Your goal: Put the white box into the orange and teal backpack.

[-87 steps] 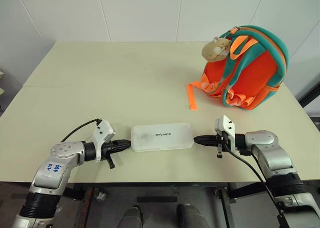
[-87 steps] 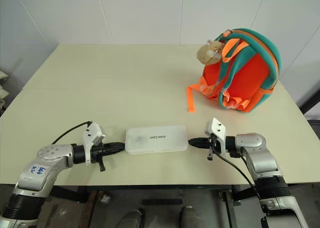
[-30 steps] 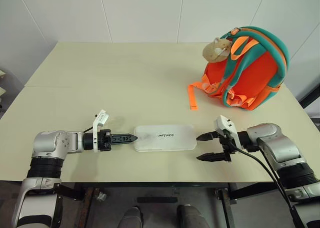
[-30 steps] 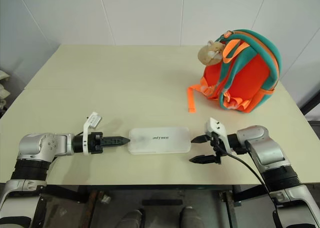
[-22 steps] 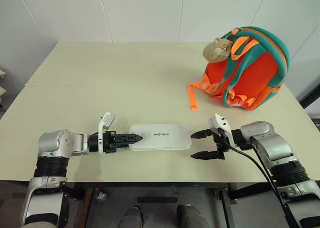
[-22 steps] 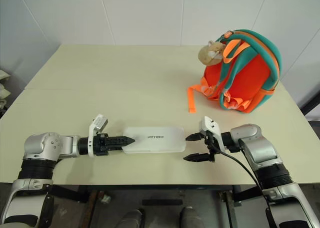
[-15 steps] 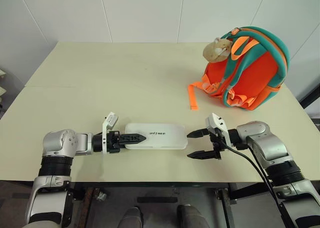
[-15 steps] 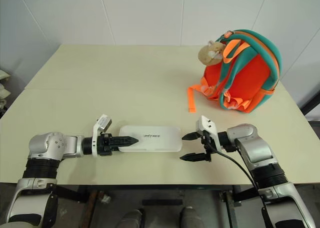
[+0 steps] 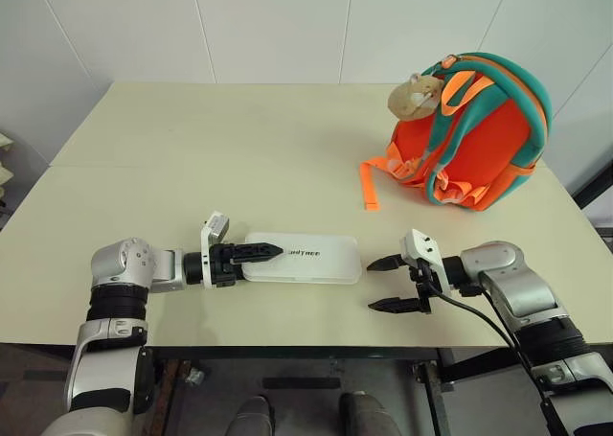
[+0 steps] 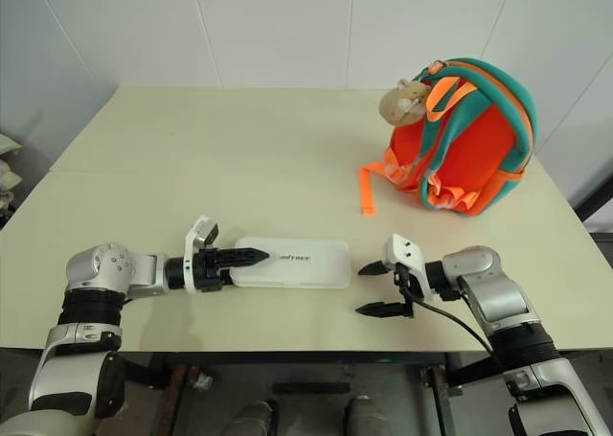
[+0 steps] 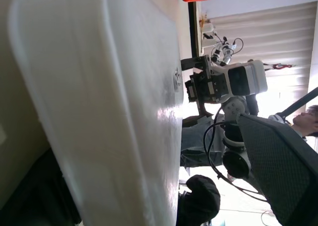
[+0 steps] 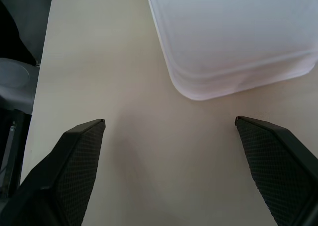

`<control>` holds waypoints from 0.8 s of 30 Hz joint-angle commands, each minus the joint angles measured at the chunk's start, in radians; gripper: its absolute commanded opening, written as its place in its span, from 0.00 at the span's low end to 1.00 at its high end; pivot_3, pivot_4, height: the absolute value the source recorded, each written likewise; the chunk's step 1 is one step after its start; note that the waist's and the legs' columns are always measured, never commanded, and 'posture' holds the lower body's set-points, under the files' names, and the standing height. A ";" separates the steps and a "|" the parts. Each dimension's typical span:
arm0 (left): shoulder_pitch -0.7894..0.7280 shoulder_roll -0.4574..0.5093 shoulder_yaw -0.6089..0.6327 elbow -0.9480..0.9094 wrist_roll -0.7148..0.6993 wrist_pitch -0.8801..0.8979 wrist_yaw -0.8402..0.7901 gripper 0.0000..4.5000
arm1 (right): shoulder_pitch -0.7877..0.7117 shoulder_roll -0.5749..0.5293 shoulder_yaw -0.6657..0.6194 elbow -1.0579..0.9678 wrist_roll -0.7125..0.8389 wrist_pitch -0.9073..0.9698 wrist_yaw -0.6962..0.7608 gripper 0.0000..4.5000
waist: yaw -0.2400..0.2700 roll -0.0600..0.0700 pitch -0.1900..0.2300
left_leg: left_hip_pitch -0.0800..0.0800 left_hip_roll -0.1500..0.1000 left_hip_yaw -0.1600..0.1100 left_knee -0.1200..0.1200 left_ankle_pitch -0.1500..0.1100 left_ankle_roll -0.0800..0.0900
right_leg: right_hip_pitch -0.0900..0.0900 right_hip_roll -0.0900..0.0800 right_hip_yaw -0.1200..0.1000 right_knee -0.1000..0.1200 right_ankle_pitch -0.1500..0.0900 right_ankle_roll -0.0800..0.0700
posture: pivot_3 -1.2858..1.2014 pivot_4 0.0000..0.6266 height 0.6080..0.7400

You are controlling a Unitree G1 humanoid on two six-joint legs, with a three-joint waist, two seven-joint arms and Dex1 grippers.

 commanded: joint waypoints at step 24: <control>0.016 -0.003 0.007 -0.079 -0.050 -0.058 -0.051 0.32 | 0.091 -0.037 -0.179 -0.140 0.082 0.049 -0.161 1.00 | 0.001 0.000 0.000 | -0.004 0.000 0.000 -0.002 -0.001 0.000 | -0.003 0.000 0.000 -0.002 0.000 0.000 | 0.52 0.24 1.00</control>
